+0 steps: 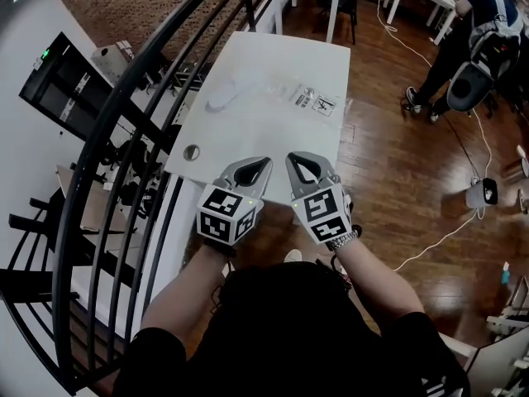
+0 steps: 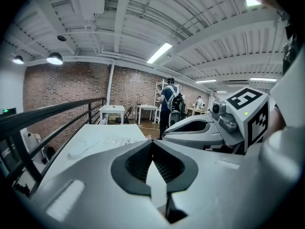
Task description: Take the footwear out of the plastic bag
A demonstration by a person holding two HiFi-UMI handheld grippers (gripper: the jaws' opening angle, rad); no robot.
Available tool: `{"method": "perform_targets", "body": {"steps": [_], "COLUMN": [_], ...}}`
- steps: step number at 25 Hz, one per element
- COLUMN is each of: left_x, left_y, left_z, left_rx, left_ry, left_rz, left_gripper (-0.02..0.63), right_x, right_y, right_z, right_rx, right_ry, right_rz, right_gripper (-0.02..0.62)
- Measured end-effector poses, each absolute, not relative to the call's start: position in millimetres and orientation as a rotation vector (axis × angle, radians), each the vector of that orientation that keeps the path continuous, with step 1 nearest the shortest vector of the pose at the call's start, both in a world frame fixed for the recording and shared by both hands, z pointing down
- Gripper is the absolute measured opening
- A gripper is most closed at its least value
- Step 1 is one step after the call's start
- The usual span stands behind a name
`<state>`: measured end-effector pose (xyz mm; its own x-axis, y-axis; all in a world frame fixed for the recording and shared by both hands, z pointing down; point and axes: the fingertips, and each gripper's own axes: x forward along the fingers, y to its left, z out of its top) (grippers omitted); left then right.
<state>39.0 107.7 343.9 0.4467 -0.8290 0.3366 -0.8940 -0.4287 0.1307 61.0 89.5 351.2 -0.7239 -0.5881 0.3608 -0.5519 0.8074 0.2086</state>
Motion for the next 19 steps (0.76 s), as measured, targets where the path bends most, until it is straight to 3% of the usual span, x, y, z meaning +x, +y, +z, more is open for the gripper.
{"method": "perform_targets", "body": {"steps": [19], "left_x": [14.3], "left_y": [147.1], "left_z": [326.7], "left_rx": [2.507], "left_ry": [-1.426], "left_rz": [0.321], "left_gripper": [0.017], "right_x": [24.8], "right_y": [133.4], "right_z": [334.5], "right_rx": [0.919], "right_ry": [-2.565], "right_rz": [-0.141], "right_gripper": [-0.008]}}
